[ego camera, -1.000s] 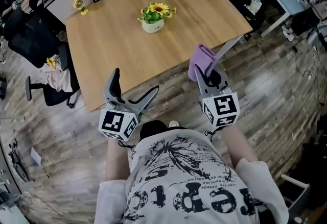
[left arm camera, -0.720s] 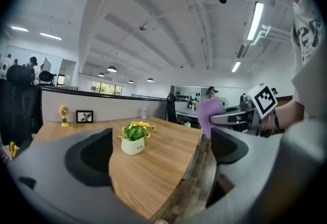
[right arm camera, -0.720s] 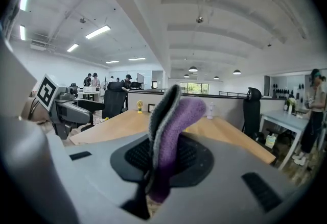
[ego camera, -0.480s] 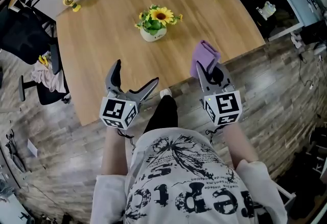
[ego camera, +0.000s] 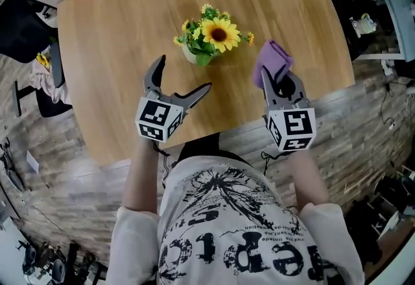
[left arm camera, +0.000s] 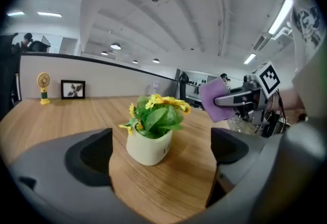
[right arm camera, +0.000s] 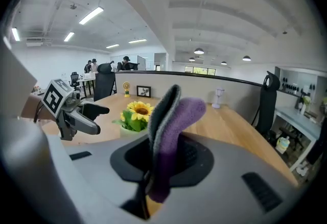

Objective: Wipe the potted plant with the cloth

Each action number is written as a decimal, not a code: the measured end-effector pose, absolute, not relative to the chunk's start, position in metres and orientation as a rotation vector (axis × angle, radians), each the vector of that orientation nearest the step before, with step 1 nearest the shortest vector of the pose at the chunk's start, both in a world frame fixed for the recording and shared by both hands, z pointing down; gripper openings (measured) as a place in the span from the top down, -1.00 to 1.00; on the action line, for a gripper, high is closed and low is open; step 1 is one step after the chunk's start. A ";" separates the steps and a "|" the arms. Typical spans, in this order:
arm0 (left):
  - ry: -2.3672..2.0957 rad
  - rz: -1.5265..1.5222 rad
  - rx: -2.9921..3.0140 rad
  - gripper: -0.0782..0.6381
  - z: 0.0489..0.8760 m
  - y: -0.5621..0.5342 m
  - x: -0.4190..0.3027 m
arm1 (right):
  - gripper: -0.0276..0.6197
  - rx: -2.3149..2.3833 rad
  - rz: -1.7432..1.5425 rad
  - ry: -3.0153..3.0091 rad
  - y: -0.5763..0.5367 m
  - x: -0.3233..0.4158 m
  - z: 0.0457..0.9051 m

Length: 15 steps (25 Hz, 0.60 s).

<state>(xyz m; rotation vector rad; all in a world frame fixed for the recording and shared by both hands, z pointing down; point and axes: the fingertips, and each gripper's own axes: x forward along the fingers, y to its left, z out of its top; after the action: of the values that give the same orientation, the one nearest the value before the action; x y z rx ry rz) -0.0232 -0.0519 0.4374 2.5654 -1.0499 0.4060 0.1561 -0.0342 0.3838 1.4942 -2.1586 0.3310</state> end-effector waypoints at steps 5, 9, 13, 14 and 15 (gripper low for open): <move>-0.992 0.473 2.567 -0.87 0.473 -0.091 -0.012 | 0.71 1.457 0.359 -2.123 -0.072 0.168 0.413; -0.930 0.505 2.602 -0.86 0.488 -0.110 0.000 | 0.71 1.426 0.380 -2.115 -0.088 0.171 0.426; -0.843 0.525 2.679 -0.86 0.494 -0.115 0.008 | 0.71 1.379 0.385 -2.128 -0.100 0.169 0.436; -0.821 0.529 2.699 -0.86 0.495 -0.115 0.010 | 0.71 1.372 0.386 -2.130 -0.104 0.169 0.439; -0.803 0.534 2.718 -0.86 0.496 -0.116 0.012 | 0.71 1.367 0.389 -2.132 -0.108 0.170 0.441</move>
<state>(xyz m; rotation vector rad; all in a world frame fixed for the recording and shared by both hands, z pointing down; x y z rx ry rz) 0.0122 -0.1158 0.4960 2.7183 -0.8033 0.5344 0.1702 -0.1078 0.4411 1.3668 -2.1322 0.3895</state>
